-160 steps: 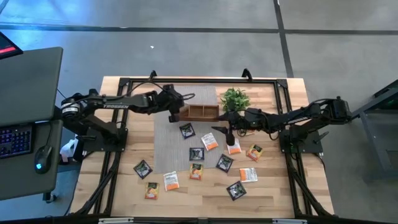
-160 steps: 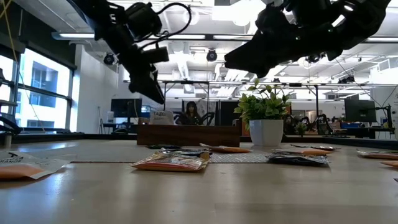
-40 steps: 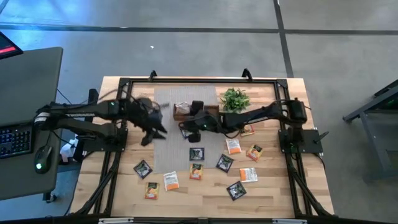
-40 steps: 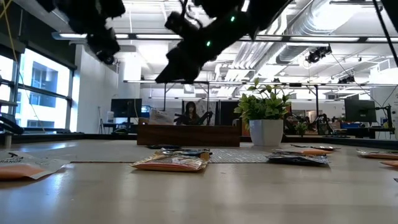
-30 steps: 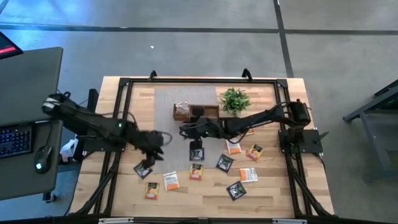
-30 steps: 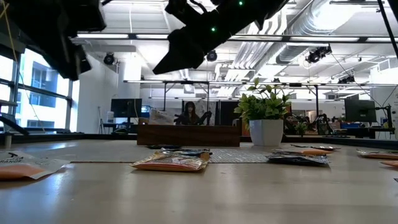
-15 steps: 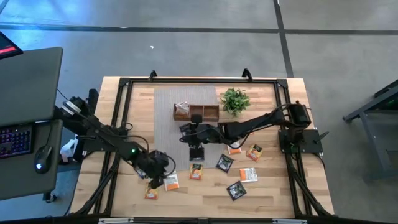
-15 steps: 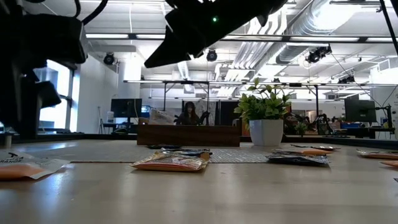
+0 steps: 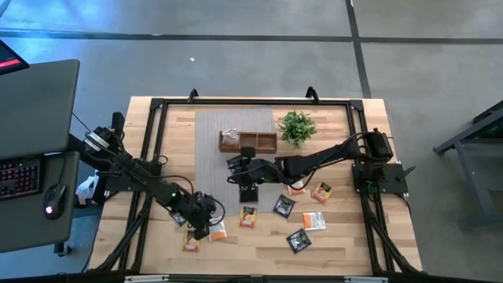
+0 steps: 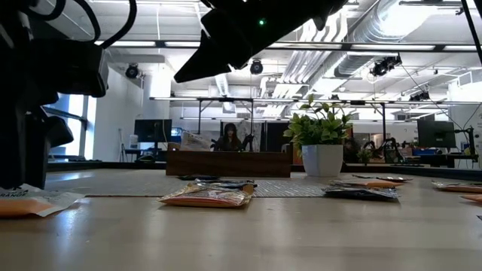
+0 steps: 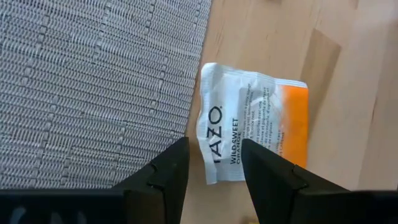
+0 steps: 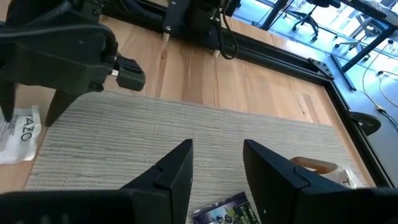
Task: Pick & Place Tea
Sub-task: Put the white tea bag in the left section of the brown wooden organizer
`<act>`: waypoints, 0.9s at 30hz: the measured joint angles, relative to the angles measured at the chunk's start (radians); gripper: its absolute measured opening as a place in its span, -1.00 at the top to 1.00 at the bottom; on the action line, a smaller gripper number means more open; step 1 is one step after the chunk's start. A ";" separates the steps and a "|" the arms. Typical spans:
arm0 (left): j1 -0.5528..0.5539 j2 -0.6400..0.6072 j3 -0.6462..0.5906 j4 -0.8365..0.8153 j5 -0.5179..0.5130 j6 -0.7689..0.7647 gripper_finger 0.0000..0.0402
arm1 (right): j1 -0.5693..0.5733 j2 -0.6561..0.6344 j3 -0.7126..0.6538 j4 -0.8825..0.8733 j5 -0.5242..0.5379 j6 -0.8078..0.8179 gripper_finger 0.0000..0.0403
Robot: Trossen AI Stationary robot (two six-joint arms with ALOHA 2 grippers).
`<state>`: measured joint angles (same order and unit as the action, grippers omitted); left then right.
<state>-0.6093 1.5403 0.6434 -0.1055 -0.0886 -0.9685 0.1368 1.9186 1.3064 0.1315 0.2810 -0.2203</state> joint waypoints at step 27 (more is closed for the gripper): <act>0.309 -0.246 0.064 -0.315 -0.222 0.392 0.99 | 0.007 0.000 0.000 -0.034 0.008 -0.021 0.32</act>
<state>-0.2999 1.2942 0.7069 -0.4202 -0.3109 -0.5763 0.1436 1.9186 1.3064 0.0974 0.2890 -0.2410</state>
